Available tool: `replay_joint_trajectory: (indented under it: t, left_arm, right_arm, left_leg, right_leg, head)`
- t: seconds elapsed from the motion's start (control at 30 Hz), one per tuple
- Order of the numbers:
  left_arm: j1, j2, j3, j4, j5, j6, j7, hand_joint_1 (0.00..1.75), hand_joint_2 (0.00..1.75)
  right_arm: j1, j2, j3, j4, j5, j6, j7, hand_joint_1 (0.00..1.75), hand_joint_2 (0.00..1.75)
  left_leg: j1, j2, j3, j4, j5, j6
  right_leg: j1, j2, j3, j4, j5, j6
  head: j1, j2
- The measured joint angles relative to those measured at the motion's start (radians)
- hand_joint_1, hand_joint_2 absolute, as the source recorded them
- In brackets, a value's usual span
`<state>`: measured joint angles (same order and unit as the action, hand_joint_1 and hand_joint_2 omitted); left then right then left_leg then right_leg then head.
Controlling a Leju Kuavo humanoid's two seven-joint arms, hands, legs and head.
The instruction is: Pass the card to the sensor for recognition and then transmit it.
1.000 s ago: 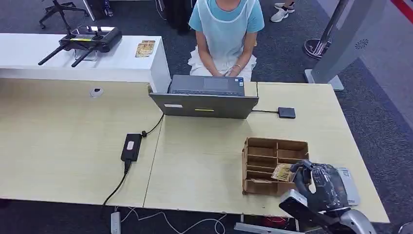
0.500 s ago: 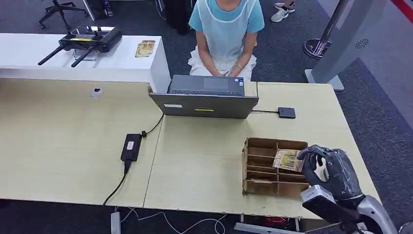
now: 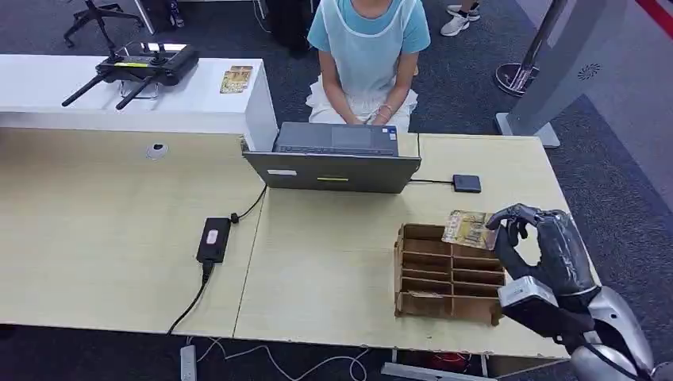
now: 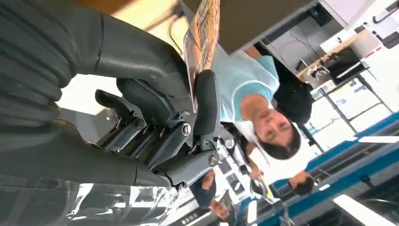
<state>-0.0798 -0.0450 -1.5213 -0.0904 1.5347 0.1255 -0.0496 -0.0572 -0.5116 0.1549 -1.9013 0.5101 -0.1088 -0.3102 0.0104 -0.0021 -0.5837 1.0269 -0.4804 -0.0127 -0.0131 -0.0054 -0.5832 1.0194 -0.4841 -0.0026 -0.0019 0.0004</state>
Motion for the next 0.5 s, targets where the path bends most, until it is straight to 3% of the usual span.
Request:
replay_joint_trajectory:
  t: [0.27, 0.5]
  left_arm:
    - [-0.012, 0.002, -0.002, 0.0, -0.005, -0.003, 0.008, 0.0, 0.0]
    - [-0.017, 0.003, -0.002, 0.0, -0.027, -0.009, 0.021, 0.0, 0.0]
  right_arm:
    - [-0.367, 0.001, 0.097, 0.09, -0.034, 0.125, 0.162, 1.75, 1.75]
    - [-0.644, 0.025, 0.207, 0.227, -0.029, 0.153, 0.271, 1.75, 1.75]
  left_leg:
    - [0.0, 0.001, 0.0, 0.0, 0.003, -0.001]
    - [0.0, -0.001, -0.001, 0.0, 0.004, -0.001]
  right_leg:
    - [0.0, 0.001, -0.001, 0.001, 0.002, -0.001]
    - [0.0, 0.0, -0.001, 0.001, 0.002, -0.001]
  head:
    - [0.0, 0.0]
    - [0.0, 0.0]
